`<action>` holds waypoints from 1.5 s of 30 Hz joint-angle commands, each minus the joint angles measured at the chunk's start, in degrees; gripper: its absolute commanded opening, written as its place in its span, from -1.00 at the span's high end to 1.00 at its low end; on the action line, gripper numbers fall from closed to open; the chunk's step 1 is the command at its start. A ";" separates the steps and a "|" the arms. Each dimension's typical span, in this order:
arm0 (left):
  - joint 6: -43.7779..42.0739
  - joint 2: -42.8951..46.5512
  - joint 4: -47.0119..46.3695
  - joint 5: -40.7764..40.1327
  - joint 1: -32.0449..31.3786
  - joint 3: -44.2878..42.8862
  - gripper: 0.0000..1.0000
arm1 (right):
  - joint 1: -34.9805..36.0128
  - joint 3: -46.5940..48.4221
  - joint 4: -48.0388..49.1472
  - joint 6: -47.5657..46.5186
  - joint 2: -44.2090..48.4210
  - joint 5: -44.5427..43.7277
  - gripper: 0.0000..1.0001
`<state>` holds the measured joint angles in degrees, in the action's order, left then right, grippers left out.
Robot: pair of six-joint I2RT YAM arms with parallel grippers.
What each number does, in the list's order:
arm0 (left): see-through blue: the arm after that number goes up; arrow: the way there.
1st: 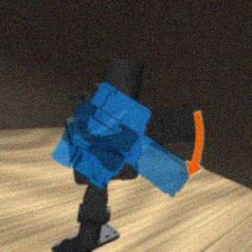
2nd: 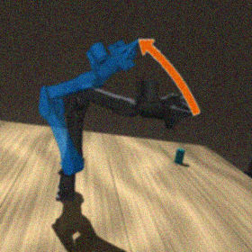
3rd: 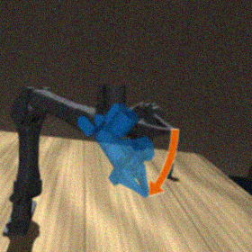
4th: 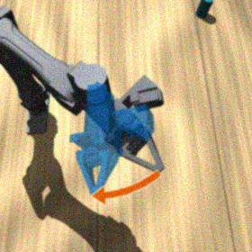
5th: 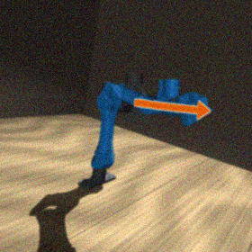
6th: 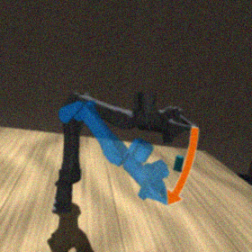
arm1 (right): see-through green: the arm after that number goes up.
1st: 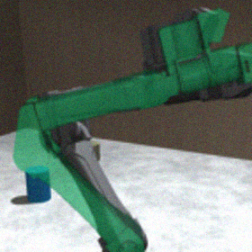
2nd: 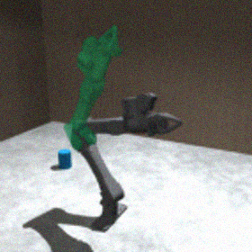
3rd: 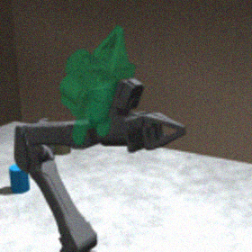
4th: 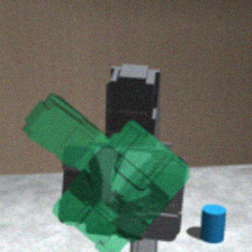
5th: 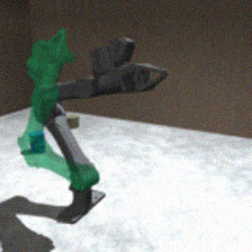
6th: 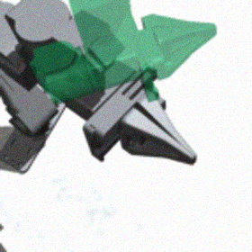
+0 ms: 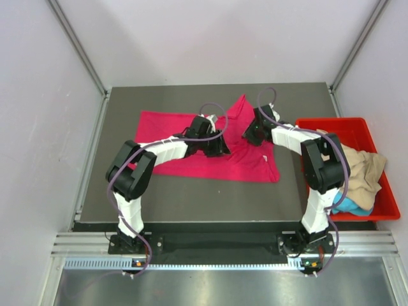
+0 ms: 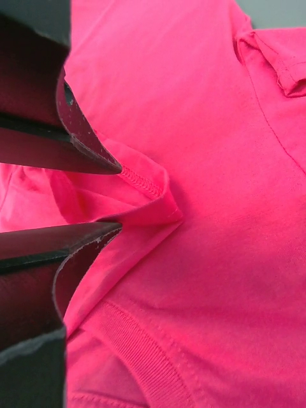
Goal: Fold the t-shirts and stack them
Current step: Fold the tshirt
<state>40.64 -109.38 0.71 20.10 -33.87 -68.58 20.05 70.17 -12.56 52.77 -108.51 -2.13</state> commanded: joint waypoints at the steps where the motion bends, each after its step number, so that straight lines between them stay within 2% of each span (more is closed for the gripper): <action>1: 0.49 -0.92 -3.17 -1.02 -0.58 -2.17 0.05 | -0.72 2.07 4.11 0.23 -1.70 1.08 0.27; 11: -4.86 -2.50 4.73 -10.60 -0.76 -6.74 0.03 | -2.30 6.03 4.21 -0.22 -4.69 1.86 0.28; 15: -7.50 -3.47 6.58 -12.10 -1.20 -8.59 -0.02 | -2.48 5.94 5.52 -0.21 -5.31 1.96 0.29; 21: -12.25 -5.75 9.03 -11.75 -1.82 -11.49 -0.18 | -2.74 6.12 6.67 0.31 -6.89 4.59 0.34; 29: -14.98 -8.91 12.21 -14.82 -1.73 -15.80 -0.17 | -3.00 6.03 6.40 0.40 -6.98 4.15 0.46; 32: -15.24 -10.67 13.96 -16.23 -1.82 -17.81 -0.10 | -3.27 6.20 6.14 0.22 -7.24 4.06 0.52; 35: -14.98 -12.08 15.89 -18.59 -1.82 -19.66 0.06 | -3.70 6.21 5.62 -0.21 -7.07 3.63 0.57; 36: -14.63 -12.43 16.42 -19.30 -1.82 -20.19 0.18 | -3.79 6.21 5.35 -0.39 -7.07 3.28 0.60; 39: -14.10 -12.87 17.65 -21.83 -1.82 -20.46 0.32 | -4.06 6.47 4.56 -0.74 -7.16 2.75 0.65; 42: -13.57 -13.05 17.75 -22.38 -1.82 -20.28 0.60 | -4.41 6.64 4.21 -1.18 -7.16 2.48 0.81; 43: -13.49 -13.05 17.83 -22.38 -1.82 -20.37 0.82 | -4.58 6.73 4.21 -1.44 -7.16 2.48 0.86; 45: -13.13 -13.14 18.18 -22.73 -1.82 -20.54 1.00 | -4.58 6.91 3.86 -1.62 -6.89 2.48 0.94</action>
<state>27.44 -121.80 17.12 -0.27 -35.53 -87.33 16.36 74.06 -8.67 52.34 -115.04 1.52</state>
